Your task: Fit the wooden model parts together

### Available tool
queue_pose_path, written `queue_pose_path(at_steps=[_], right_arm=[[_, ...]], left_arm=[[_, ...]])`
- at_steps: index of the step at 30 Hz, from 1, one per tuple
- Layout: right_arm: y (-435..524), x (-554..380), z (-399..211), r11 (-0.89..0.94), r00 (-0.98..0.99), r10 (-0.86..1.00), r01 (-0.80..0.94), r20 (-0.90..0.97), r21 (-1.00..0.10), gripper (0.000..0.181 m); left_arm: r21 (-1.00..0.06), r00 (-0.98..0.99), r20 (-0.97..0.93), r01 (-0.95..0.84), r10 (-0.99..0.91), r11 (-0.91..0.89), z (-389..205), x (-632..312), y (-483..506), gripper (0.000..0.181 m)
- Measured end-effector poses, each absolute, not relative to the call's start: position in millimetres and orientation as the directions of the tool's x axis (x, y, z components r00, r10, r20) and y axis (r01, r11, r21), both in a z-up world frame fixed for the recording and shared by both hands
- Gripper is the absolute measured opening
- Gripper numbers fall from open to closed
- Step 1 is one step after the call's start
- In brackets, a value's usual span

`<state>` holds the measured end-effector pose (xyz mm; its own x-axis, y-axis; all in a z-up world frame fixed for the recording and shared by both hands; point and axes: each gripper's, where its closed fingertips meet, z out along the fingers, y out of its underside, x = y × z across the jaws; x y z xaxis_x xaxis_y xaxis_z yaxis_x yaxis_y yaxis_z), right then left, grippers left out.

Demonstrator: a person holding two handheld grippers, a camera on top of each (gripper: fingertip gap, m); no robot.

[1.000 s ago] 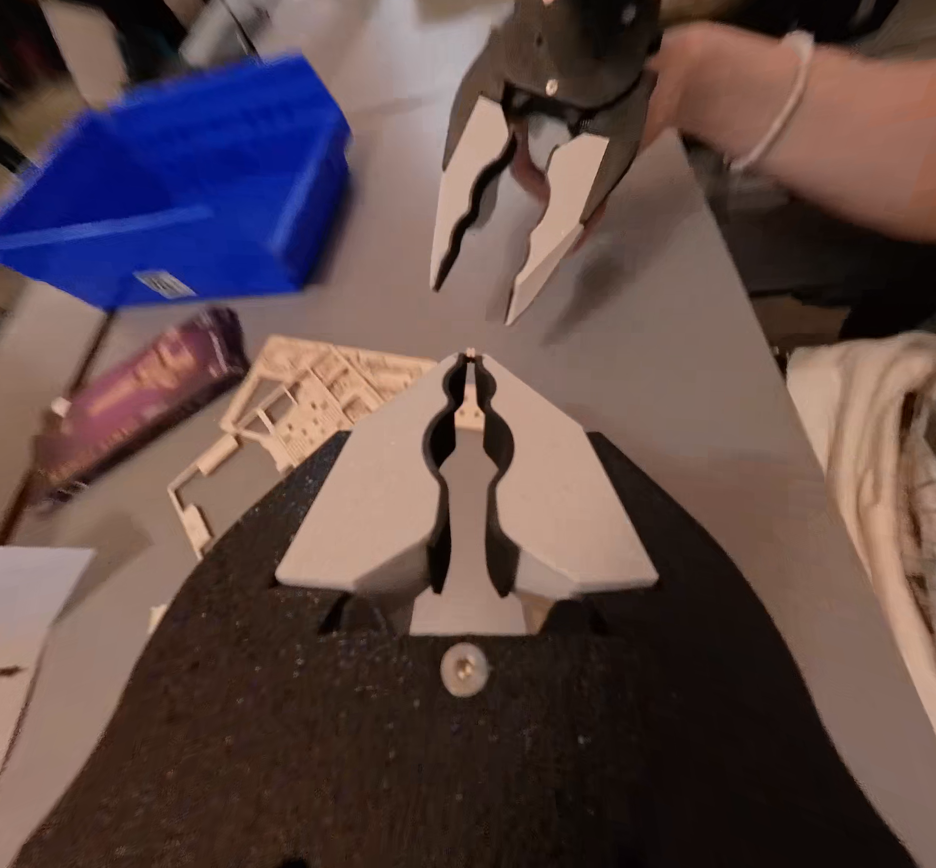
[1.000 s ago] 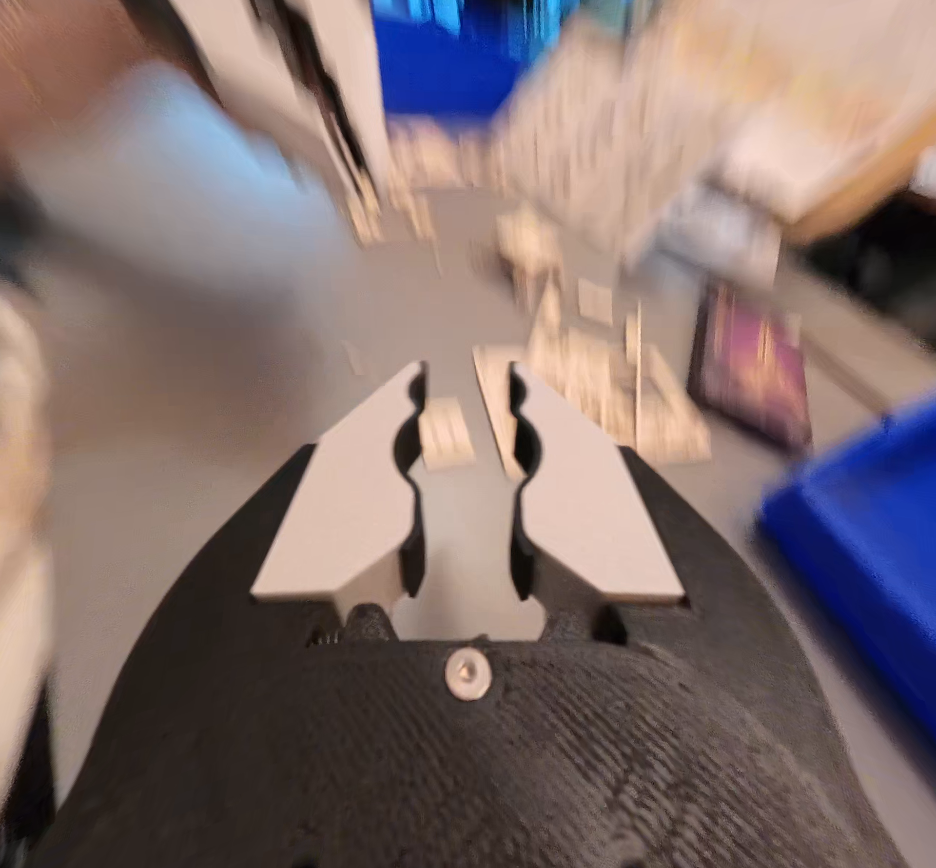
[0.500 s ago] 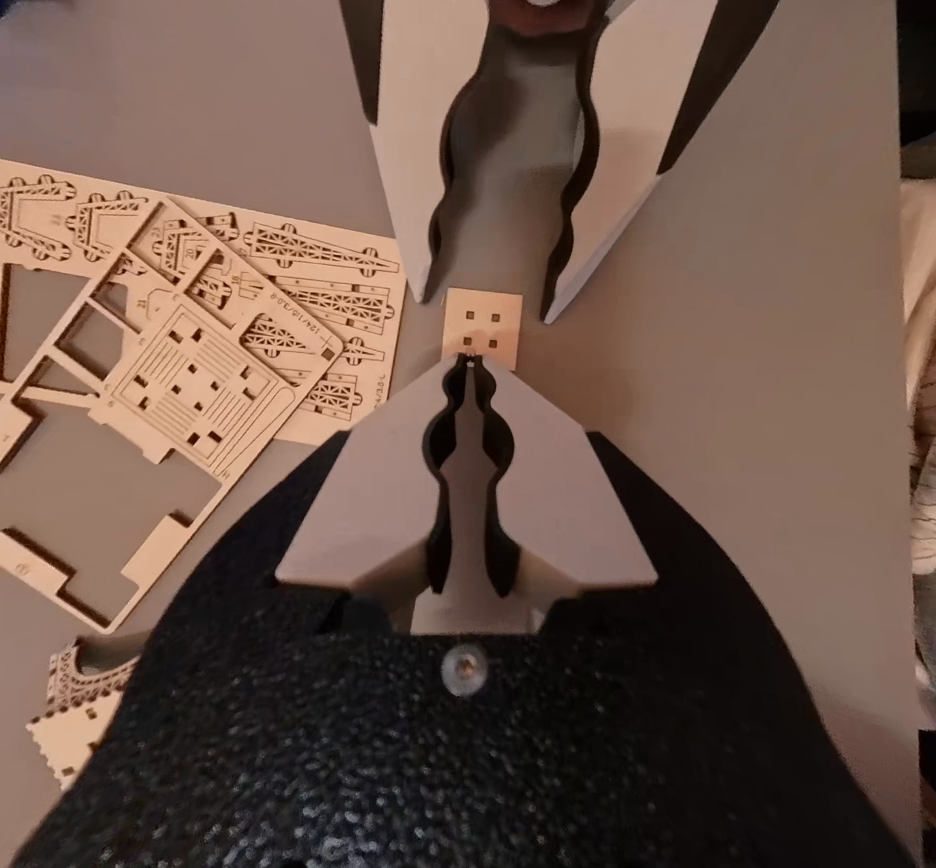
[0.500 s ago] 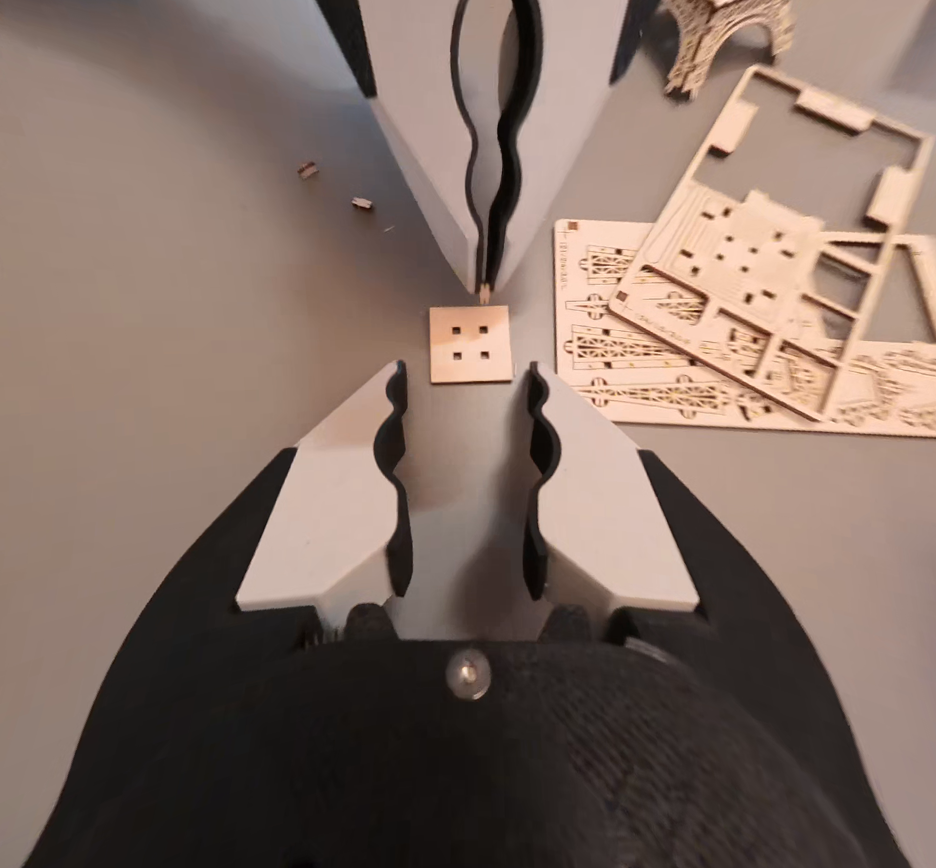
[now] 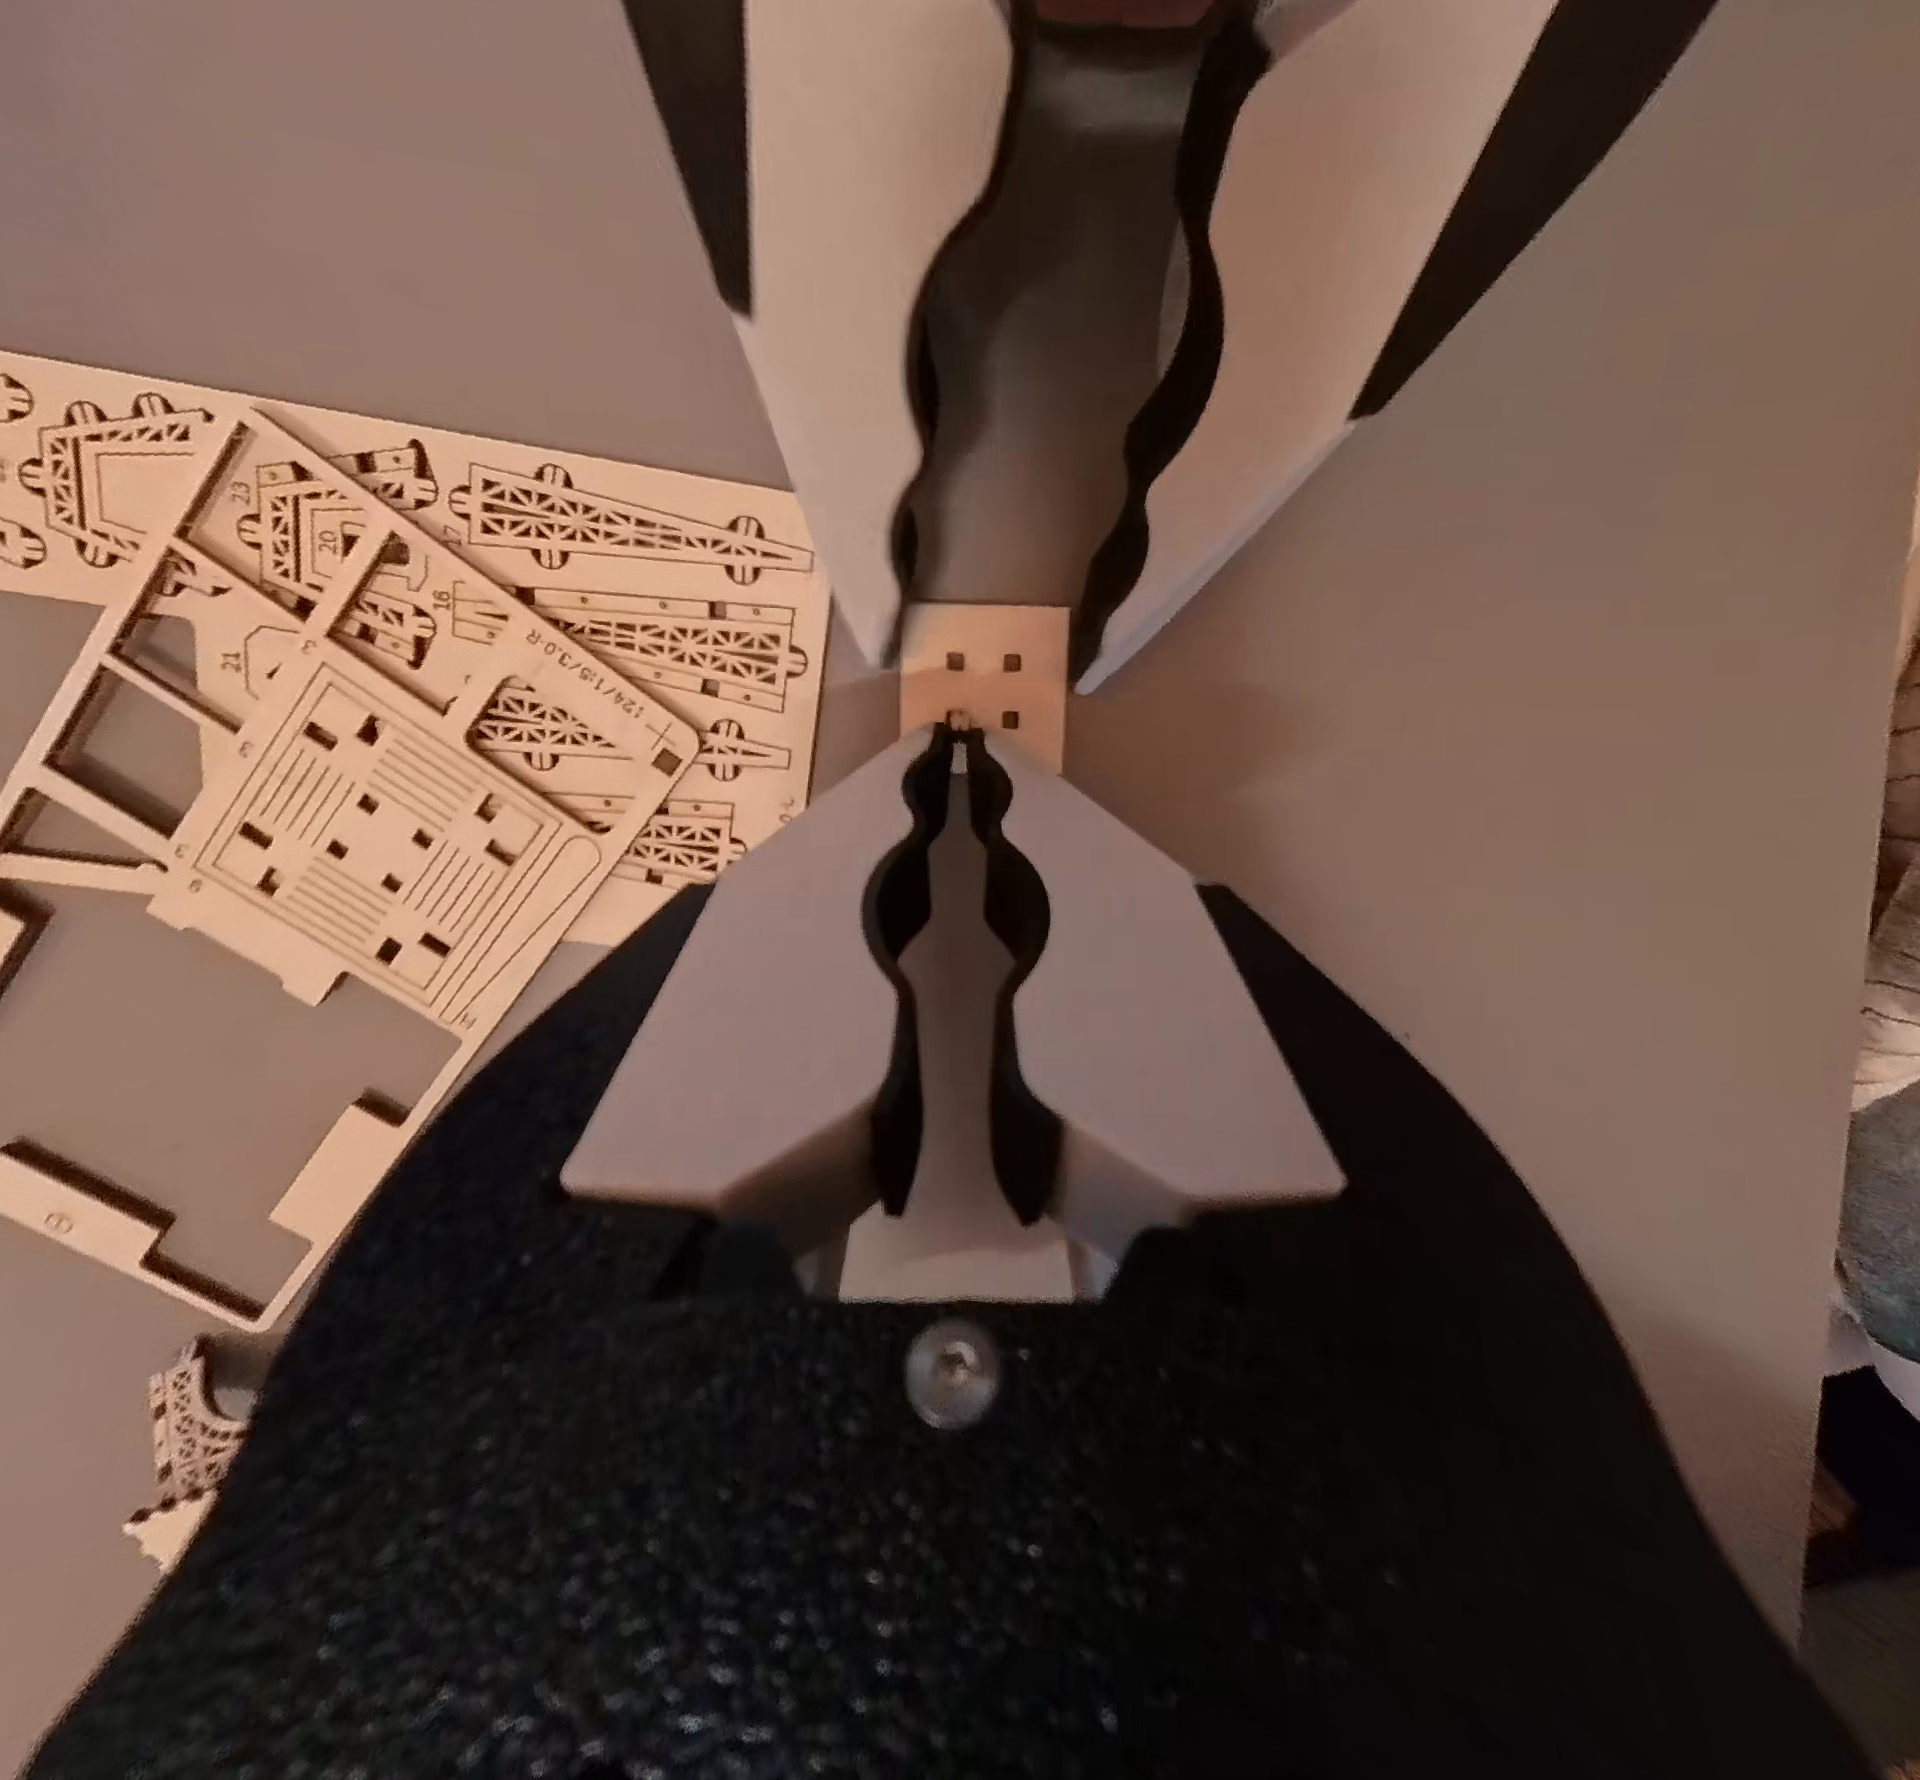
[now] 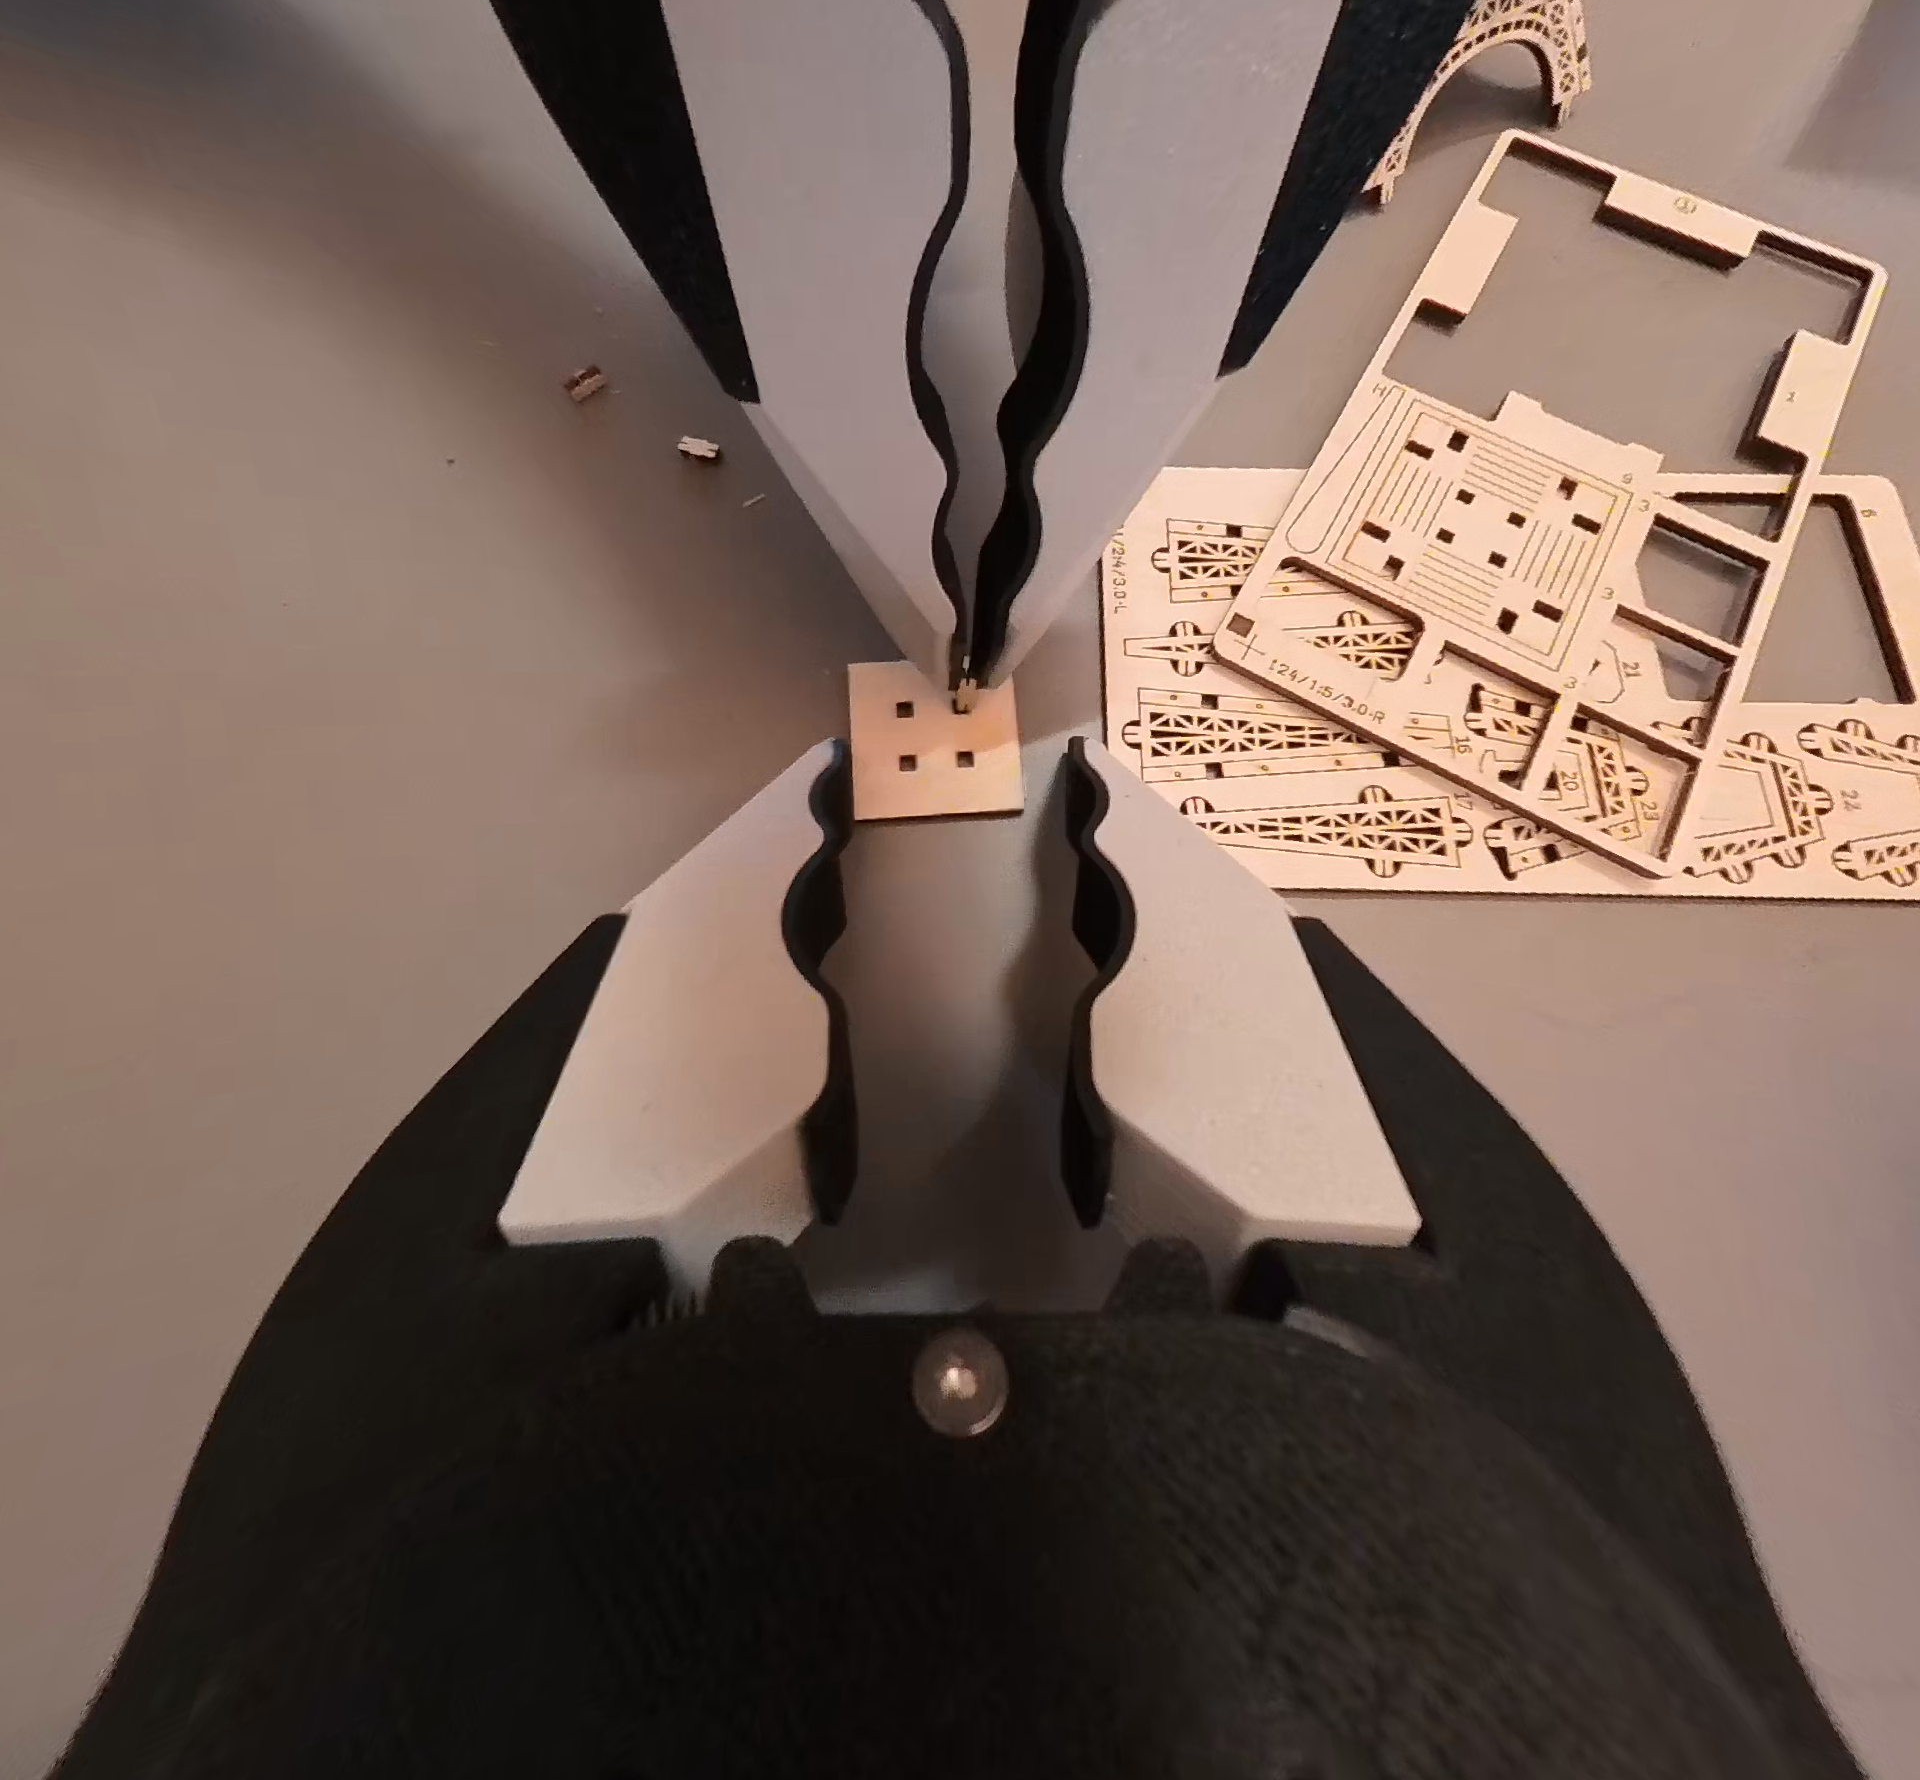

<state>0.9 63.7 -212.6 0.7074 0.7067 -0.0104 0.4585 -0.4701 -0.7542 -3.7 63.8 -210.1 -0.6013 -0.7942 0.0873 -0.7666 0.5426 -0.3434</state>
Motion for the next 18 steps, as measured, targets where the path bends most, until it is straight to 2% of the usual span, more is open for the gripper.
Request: queue_pose_path(at_steps=[1, 2, 11, 14, 18], right_arm=[[63, 0, -212, -0.471, 0.706, 0.709, 0.457, -0.015, -0.754, 0.035], [62, -1, -212, -0.469, 0.699, 0.715, 0.459, -0.019, -0.754, 0.031], [62, -2, -212, -0.468, 0.699, 0.715, 0.46, -0.017, -0.754, 0.031], [62, -2, -212, -0.467, 0.697, 0.716, 0.462, -0.016, -0.754, 0.031], [57, -6, -211, -0.437, 0.667, 0.745, 0.491, 0.002, -0.753, 0.041]], left_arm=[[-0.347, -0.603, 0.092, -0.765, -0.792, 0.543, -210, -3, 63, 0.0], [-0.347, -0.604, 0.1, -0.766, -0.791, 0.541, -210, -2, 61, 0.0], [-0.332, -0.582, 0.089, -0.782, -0.808, 0.527, -209, -3, 64, 0.0], [-0.377, -0.536, 0.08, -0.797, -0.841, 0.472, -203, -6, 70, 0.0], [-0.458, -0.428, 0.068, -0.816, -0.901, 0.353, -194, -22, 90, 0.0]])
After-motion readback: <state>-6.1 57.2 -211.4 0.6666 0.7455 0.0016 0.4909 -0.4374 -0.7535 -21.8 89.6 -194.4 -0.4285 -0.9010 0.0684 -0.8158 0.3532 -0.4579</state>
